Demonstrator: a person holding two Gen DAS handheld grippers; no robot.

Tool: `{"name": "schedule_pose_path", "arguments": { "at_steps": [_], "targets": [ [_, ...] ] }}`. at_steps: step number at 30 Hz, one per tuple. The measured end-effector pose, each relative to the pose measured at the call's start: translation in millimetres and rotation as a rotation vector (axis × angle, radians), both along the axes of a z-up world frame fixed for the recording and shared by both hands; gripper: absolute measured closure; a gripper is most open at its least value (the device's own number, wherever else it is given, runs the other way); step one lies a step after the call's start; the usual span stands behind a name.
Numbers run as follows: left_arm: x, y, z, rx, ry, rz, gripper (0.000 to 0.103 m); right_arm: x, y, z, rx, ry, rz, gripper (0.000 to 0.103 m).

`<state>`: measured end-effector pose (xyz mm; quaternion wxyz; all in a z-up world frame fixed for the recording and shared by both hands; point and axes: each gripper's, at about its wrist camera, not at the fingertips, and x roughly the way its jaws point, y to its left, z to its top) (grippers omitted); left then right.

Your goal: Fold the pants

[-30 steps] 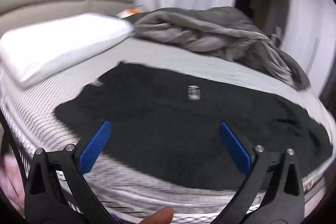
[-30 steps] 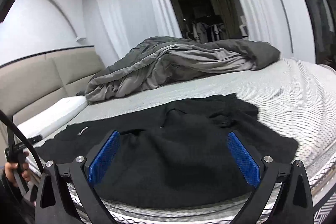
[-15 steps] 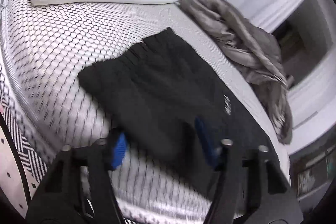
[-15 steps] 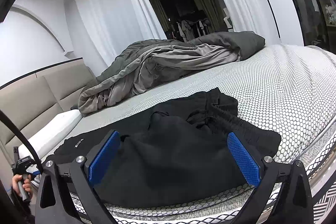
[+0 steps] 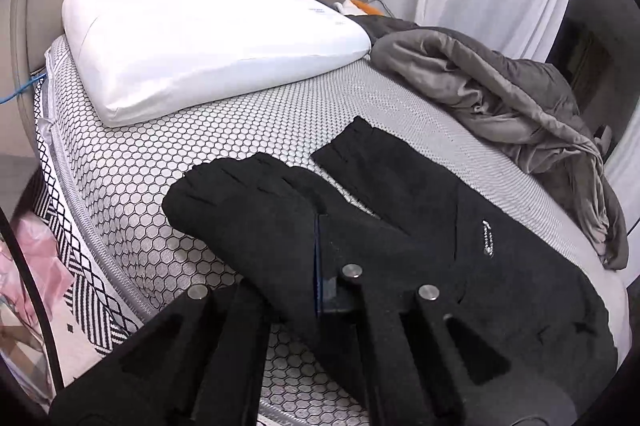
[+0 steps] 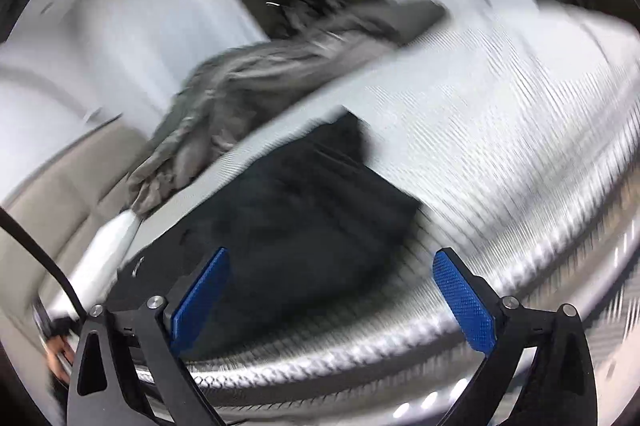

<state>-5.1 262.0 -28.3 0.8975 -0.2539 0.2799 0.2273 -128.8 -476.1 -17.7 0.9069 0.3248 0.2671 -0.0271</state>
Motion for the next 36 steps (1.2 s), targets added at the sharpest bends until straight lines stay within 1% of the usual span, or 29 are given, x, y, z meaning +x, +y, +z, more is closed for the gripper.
{"name": "schedule_pose_path", "arguments": {
  "at_steps": [3, 5, 6, 7, 8, 9, 10, 11, 12, 15, 16, 17, 19, 20, 21, 22, 24, 26, 27, 28, 29, 30, 31, 32, 33, 34, 35, 36],
  "targets": [
    [1.3, 3.7, -0.3, -0.023, -0.002, -0.001, 0.103, 9.5, -13.2, -14.4, 0.160, -0.008, 0.034, 0.017],
    [3.0, 3.5, -0.8, -0.025, 0.000, -0.001, 0.103, 23.9, -15.0, -13.9, 0.184, -0.027, 0.037, 0.025],
    [3.0, 2.8, -1.0, -0.021, 0.003, -0.002, 0.103, 35.5, -14.6, -12.2, 0.176, -0.027, 0.037, 0.025],
    [3.0, 2.4, -1.4, -0.016, 0.006, -0.004, 0.103, 45.2, -13.1, -11.8, 0.154, -0.009, 0.035, 0.026],
    [3.3, 2.4, -2.1, -0.014, 0.010, -0.006, 0.103, 54.4, -11.5, -13.2, 0.129, 0.018, 0.024, 0.033],
    [1.0, 3.4, -3.2, -0.013, 0.014, -0.012, 0.103, 63.3, -10.4, -17.1, 0.103, 0.062, -0.005, 0.054],
    [-0.3, 3.9, -4.3, -0.013, 0.020, -0.016, 0.103, 70.3, -7.0, -18.7, 0.075, 0.107, -0.029, 0.068],
    [-2.5, 4.8, -5.4, -0.019, 0.026, -0.020, 0.103, 69.9, -5.2, -18.8, 0.046, 0.124, -0.047, 0.080],
    [-6.8, 5.5, -6.2, -0.028, 0.025, -0.026, 0.103, 64.4, -3.4, -15.0, 0.038, 0.100, -0.045, 0.088],
    [-22.4, 5.8, -11.5, -0.041, 0.039, -0.049, 0.103, 32.5, -2.7, -4.8, -0.022, 0.042, -0.096, 0.090],
    [-24.4, 6.5, -14.6, -0.047, 0.054, -0.050, 0.103, 25.2, -6.4, -8.9, 0.002, 0.045, -0.103, 0.090],
    [-24.2, 8.4, -18.0, -0.053, 0.070, -0.047, 0.103, 21.2, -12.6, -18.5, 0.060, 0.068, -0.098, 0.087],
    [-22.6, 12.6, -23.8, -0.078, 0.086, -0.050, 0.103, 24.2, -20.8, -28.4, 0.148, 0.101, -0.067, 0.079],
    [-23.2, 14.0, -24.3, -0.095, 0.076, -0.048, 0.103, 26.5, -24.1, -30.3, 0.173, 0.103, -0.054, 0.067],
    [-23.3, 15.5, -24.6, -0.102, 0.070, -0.046, 0.103, 25.0, -25.0, -28.3, 0.179, 0.088, -0.055, 0.062],
    [-23.0, 16.0, -23.8, -0.105, 0.062, -0.044, 0.103, 22.8, -22.6, -24.3, 0.162, 0.074, -0.068, 0.055],
    [-22.3, 15.8, -22.5, -0.104, 0.051, -0.040, 0.103, 24.6, -23.0, -17.1, 0.122, 0.060, -0.093, 0.052],
    [-19.6, 16.1, -22.6, -0.103, 0.055, -0.038, 0.103, 29.8, -26.8, -11.9, 0.133, 0.021, -0.092, 0.046],
    [-17.3, 16.7, -22.4, -0.106, 0.058, -0.039, 0.103, 33.3, -29.1, -10.4, 0.139, 0.010, -0.086, 0.046],
    [-16.5, 16.7, -22.5, -0.108, 0.060, -0.038, 0.103, 39.4, -29.1, -9.2, 0.127, 0.017, -0.080, 0.047],
    [-17.7, 16.4, -22.0, -0.109, 0.054, -0.038, 0.103, 48.8, -25.5, -7.5, 0.082, 0.047, -0.066, 0.067],
    [-19.7, 16.8, -20.8, -0.110, 0.048, -0.038, 0.103, 46.1, -22.9, -7.2, 0.049, 0.058, -0.058, 0.089],
    [-23.0, 17.0, -19.8, -0.110, 0.037, -0.037, 0.103, 41.7, -20.3, -3.2, 0.032, 0.040, -0.049, 0.090],
    [-25.3, 17.8, -20.0, -0.115, 0.033, -0.039, 0.103, 32.4, -19.7, 1.9, 0.028, 0.001, -0.057, 0.091],
    [-27.0, 19.1, -21.8, -0.119, 0.040, -0.041, 0.103, 17.7, -22.6, 6.6, 0.017, -0.033, -0.102, 0.091],
    [-26.1, 20.7, -24.4, -0.127, 0.055, -0.041, 0.103, 8.5, -28.0, 5.5, 0.028, -0.035, -0.147, 0.091],
    [-24.4, 22.6, -28.2, -0.138, 0.074, -0.040, 0.103, 2.6, -35.2, -1.2, 0.072, -0.020, -0.182, 0.089],
    [-23.5, 24.6, -30.8, -0.150, 0.082, -0.042, 0.103, 0.9, -43.7, -14.6, 0.148, 0.022, -0.187, 0.085]
  ]
}}
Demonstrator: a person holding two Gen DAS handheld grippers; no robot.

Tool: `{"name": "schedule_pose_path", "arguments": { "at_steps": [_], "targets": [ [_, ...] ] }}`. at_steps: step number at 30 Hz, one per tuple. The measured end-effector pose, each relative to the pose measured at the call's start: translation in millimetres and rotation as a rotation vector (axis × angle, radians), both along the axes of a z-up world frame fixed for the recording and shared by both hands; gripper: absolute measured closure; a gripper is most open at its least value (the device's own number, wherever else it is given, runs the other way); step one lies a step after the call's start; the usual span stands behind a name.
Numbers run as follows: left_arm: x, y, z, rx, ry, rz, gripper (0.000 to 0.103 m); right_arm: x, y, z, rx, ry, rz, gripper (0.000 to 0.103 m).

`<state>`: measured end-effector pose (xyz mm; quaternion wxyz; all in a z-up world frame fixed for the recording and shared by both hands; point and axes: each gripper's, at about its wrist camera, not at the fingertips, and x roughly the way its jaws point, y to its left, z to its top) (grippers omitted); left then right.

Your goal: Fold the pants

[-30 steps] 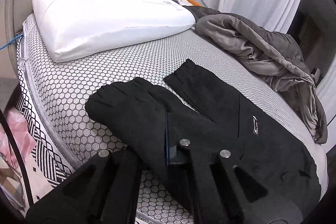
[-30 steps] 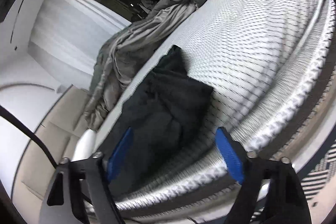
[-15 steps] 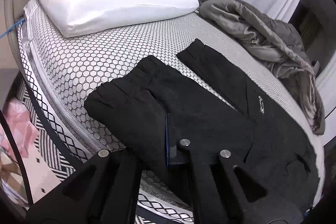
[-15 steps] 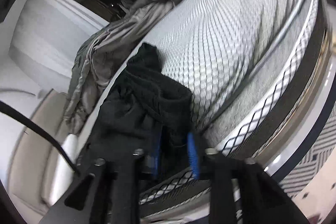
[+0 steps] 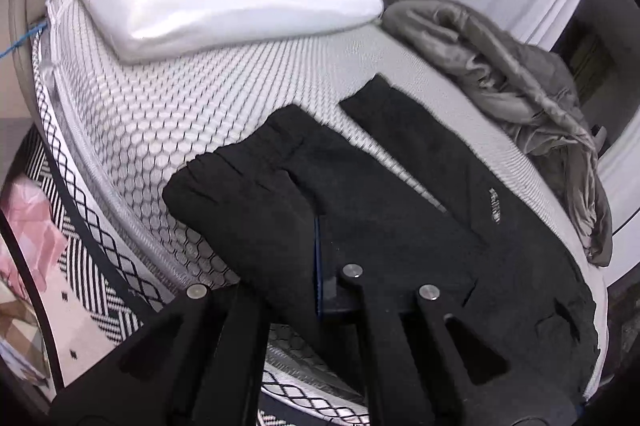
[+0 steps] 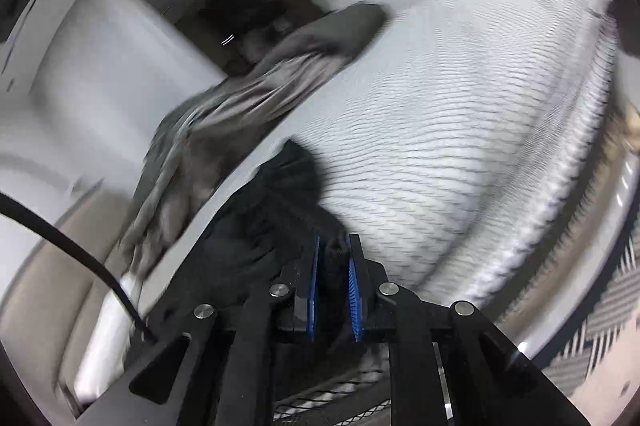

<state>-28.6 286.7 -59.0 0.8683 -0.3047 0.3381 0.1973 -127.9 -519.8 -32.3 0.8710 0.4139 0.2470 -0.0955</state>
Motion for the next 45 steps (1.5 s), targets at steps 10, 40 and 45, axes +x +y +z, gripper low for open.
{"name": "schedule_pose_path", "arguments": {
  "at_steps": [10, 40, 45],
  "targets": [
    [2.6, 3.3, -1.8, -0.030, -0.014, 0.004, 0.103, 15.3, 1.5, -20.3, 0.125, 0.023, 0.119, 0.042],
    [-20.8, 15.1, 16.3, -0.058, -0.094, -0.027, 0.103, 18.6, 21.8, 0.2, 0.097, -0.043, 0.097, 0.090],
    [-14.8, 27.5, 41.1, -0.128, -0.164, -0.027, 0.103, 23.4, 37.3, 42.2, 0.048, -0.139, 0.115, 0.090]
  ]
}}
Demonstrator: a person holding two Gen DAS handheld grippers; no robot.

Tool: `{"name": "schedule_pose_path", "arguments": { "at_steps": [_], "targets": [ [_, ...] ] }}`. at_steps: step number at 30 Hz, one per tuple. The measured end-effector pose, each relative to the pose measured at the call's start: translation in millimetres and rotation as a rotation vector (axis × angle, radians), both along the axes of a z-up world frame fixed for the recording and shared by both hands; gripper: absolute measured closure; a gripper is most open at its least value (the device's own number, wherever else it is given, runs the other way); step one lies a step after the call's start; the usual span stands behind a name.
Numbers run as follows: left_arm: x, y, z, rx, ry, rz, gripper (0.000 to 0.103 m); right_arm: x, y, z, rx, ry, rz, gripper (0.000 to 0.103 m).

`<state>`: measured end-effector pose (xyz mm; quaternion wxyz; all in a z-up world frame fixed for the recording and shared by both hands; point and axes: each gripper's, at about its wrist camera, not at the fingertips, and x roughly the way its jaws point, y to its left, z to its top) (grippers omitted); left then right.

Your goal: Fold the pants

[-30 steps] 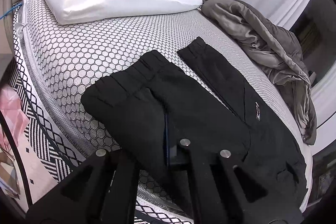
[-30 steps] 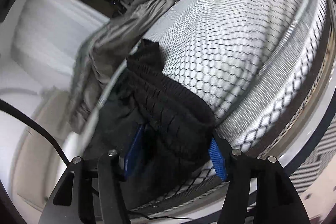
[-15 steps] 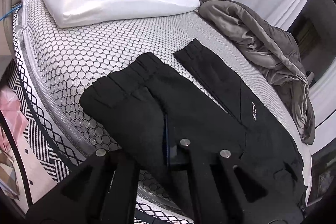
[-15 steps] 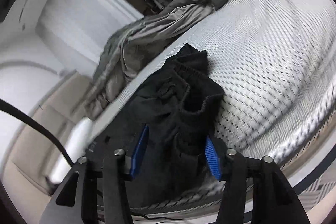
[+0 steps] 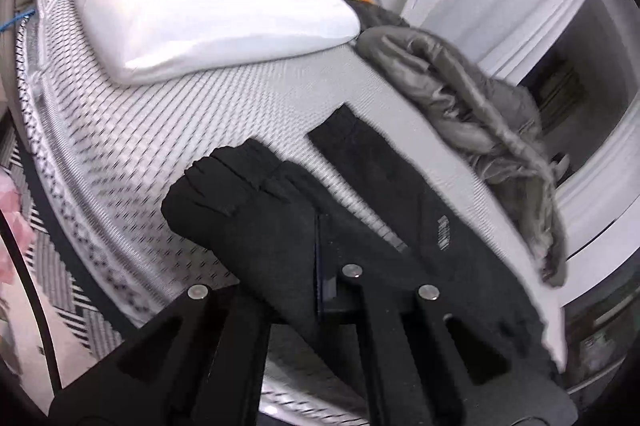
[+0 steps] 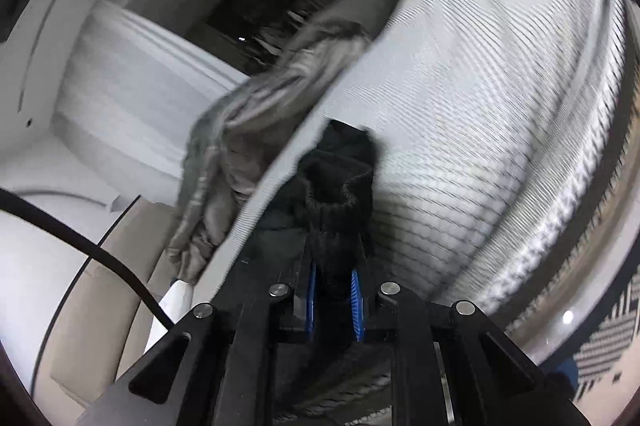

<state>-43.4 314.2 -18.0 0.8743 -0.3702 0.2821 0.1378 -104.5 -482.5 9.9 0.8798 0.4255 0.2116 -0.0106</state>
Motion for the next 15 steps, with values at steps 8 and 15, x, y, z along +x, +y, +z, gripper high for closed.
{"name": "schedule_pose_path", "arguments": {
  "at_steps": [8, 15],
  "targets": [
    [80.6, 4.6, 57.4, 0.057, -0.025, -0.019, 0.103, 86.0, -5.3, 58.0, -0.041, -0.072, -0.047, 0.090],
    [212.3, 14.8, 60.4, 0.108, 0.072, -0.042, 0.103, 227.1, -7.9, 89.4, -0.157, 0.001, -0.042, 0.090]
  ]
}}
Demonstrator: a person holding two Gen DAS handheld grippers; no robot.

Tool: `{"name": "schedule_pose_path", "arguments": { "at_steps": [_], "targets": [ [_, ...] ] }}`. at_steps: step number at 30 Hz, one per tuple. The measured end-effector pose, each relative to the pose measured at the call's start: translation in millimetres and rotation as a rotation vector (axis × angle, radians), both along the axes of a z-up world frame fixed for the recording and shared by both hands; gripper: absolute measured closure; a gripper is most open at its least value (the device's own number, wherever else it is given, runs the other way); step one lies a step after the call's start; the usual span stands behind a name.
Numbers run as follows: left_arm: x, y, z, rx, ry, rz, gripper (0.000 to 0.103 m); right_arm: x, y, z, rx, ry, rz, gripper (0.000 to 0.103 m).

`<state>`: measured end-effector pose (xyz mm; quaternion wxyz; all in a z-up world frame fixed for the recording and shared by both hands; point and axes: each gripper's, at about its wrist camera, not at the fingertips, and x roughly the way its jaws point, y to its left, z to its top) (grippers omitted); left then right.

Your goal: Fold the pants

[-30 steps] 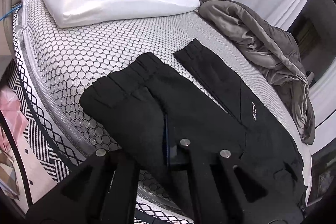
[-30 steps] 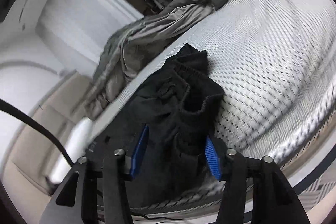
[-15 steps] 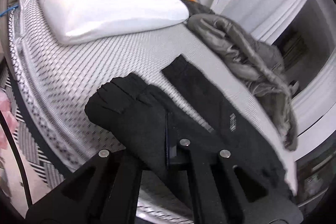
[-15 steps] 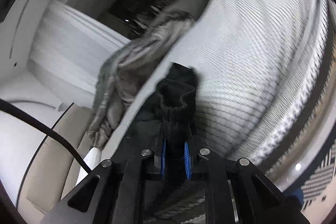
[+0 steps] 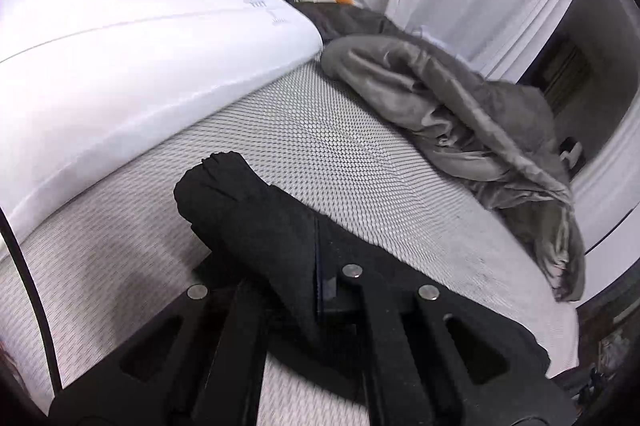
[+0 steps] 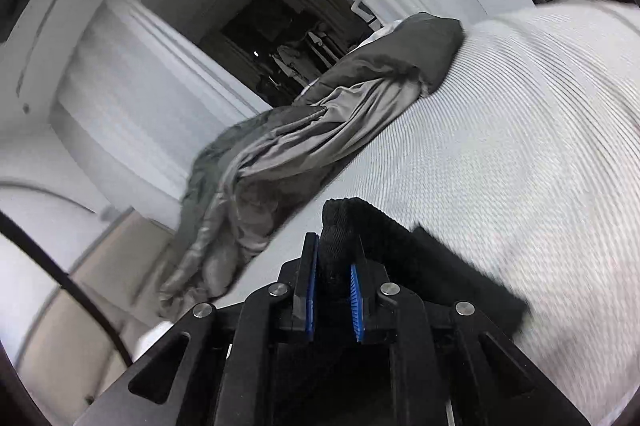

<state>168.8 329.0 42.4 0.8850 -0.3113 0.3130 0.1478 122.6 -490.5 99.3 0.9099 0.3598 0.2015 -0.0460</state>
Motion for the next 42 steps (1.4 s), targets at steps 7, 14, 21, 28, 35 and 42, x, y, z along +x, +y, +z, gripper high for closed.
{"name": "schedule_pose_path", "arguments": {
  "at_steps": [7, 14, 21, 28, 35, 42],
  "targets": [
    [105.0, 13.4, -53.4, -0.039, 0.235, -0.063, 0.087, 120.2, -7.5, -34.9, -0.077, 0.166, -0.066, 0.050],
    [56.6, 32.3, -16.6, 0.004, 0.126, 0.068, 0.031, 72.9, 9.4, -37.3, -0.125, 0.092, -0.040, 0.037],
    [-0.8, -24.2, -9.0, -0.011, 0.060, -0.017, 0.031, 19.0, 48.8, -30.8, -0.113, 0.096, 0.085, 0.026],
    [26.0, -56.3, -69.8, -0.067, 0.223, -0.086, 0.049, -40.4, 88.3, -52.1, -0.001, 0.052, 0.195, 0.022],
    [15.3, -48.2, -72.9, -0.065, 0.175, -0.029, 0.103, -31.6, 83.1, -69.9, -0.007, 0.100, 0.187, 0.022],
    [-29.2, -39.1, -75.7, -0.038, 0.278, 0.001, 0.100, -33.2, 72.5, -74.0, 0.031, 0.109, 0.170, 0.022]
  ]
}}
